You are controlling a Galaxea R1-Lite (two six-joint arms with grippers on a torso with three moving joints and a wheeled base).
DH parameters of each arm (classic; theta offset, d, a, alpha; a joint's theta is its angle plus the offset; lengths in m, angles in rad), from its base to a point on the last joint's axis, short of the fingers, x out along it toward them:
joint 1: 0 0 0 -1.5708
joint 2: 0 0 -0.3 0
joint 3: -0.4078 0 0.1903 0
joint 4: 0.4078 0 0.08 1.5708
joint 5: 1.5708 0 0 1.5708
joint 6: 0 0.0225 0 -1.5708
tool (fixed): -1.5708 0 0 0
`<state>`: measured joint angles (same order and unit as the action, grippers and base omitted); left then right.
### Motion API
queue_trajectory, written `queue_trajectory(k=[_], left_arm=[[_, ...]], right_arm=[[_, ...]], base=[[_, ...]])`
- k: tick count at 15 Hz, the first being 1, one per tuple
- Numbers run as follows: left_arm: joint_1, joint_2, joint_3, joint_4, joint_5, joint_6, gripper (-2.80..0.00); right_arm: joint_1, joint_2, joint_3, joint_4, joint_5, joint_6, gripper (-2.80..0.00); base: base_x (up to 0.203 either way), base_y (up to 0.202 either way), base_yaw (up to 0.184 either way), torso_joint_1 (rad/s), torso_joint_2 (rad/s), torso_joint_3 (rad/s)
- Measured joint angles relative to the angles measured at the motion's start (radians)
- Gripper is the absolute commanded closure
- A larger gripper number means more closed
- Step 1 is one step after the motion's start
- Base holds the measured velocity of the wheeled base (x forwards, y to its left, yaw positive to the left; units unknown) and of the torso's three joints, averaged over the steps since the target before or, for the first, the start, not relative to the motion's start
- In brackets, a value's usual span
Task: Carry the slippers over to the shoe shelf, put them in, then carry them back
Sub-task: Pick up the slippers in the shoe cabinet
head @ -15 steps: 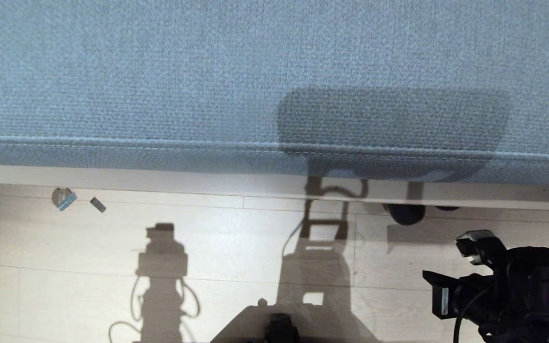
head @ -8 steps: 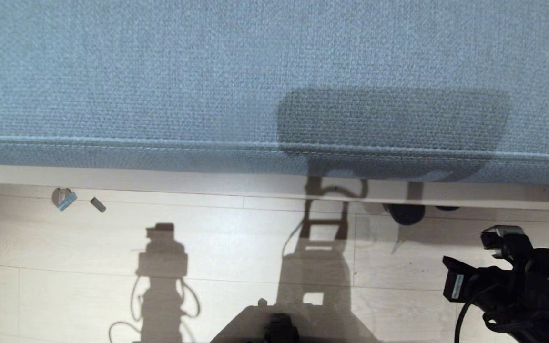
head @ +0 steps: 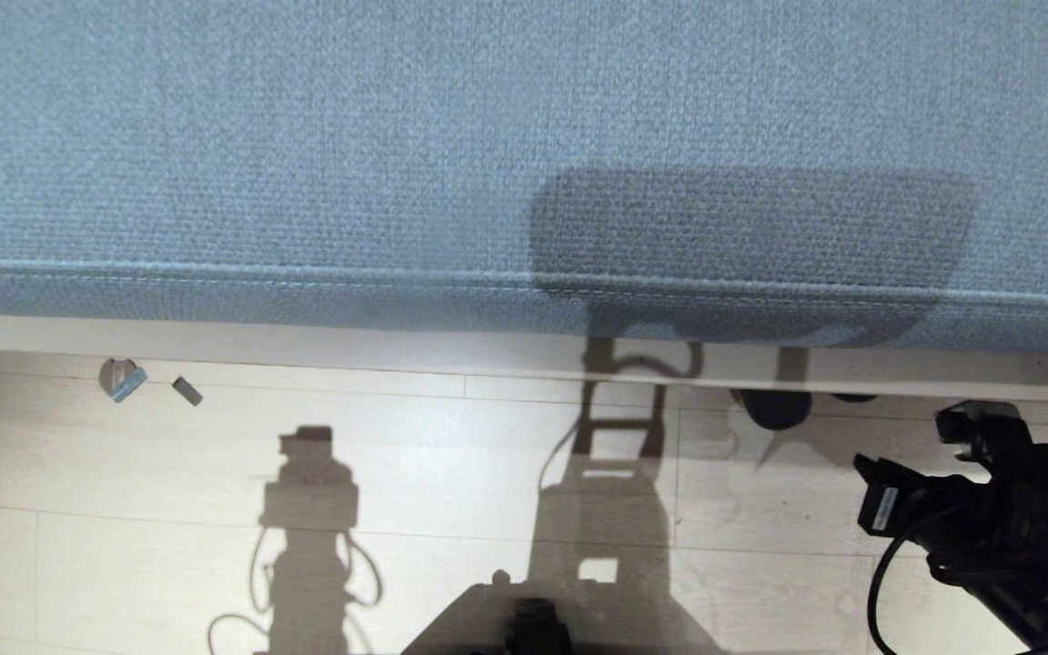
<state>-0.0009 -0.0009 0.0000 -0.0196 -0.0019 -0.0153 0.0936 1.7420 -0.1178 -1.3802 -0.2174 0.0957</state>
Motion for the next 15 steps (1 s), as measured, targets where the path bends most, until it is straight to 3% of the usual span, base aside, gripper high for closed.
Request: queue_trajectory(k=[4, 9, 15], left_arm=[[0.000, 0.000, 0.000, 0.000, 0.000, 0.000, 0.00], [0.000, 0.000, 0.000, 0.000, 0.000, 0.000, 0.00], [0.000, 0.000, 0.000, 0.000, 0.000, 0.000, 0.00]], right_arm=[[-0.002, 0.016, -0.075, 0.000, 0.052, -0.023, -2.80], [-0.012, 0.081, -0.229, -0.024, 0.064, -0.096, -2.80], [-0.033, 0.154, -0.334, -0.033, 0.100, -0.129, -2.80]], base=[[0.000, 0.000, 0.000, 0.000, 0.00, 0.000], [0.000, 0.000, 0.000, 0.000, 0.00, 0.000], [0.000, 0.000, 0.000, 0.000, 0.00, 0.000]])
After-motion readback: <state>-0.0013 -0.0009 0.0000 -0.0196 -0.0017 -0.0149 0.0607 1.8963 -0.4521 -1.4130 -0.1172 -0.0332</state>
